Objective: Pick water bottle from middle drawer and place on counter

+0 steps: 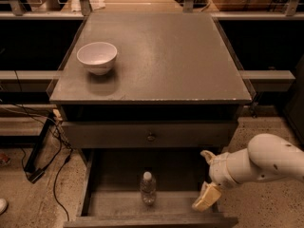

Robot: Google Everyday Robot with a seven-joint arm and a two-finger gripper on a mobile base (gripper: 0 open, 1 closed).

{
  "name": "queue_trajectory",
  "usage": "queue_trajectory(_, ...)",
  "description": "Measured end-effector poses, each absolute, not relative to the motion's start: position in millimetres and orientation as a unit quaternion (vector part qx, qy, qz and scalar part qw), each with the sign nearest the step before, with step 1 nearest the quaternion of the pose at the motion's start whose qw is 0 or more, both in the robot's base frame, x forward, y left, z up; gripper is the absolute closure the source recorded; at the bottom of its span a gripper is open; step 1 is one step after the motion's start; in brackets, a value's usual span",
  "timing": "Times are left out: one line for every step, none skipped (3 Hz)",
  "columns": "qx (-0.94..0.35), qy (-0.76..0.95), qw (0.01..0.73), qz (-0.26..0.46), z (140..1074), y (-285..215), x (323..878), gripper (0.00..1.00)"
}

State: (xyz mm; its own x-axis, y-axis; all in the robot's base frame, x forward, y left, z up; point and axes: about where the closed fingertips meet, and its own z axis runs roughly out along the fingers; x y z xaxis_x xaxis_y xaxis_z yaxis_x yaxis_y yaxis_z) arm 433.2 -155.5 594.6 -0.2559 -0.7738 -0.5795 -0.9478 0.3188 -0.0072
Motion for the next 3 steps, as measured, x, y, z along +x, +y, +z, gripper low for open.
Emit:
queue_trajectory(-0.552, 0.772, 0.241, 0.203, 554.6, -147.3, 432.0, 0.00)
queue_trajectory(-0.552, 0.772, 0.241, 0.203, 554.5, -147.3, 432.1, 0.00)
queue_trajectory(-0.530, 0.775, 0.271, 0.211, 540.8, -141.6, 440.9, 0.00)
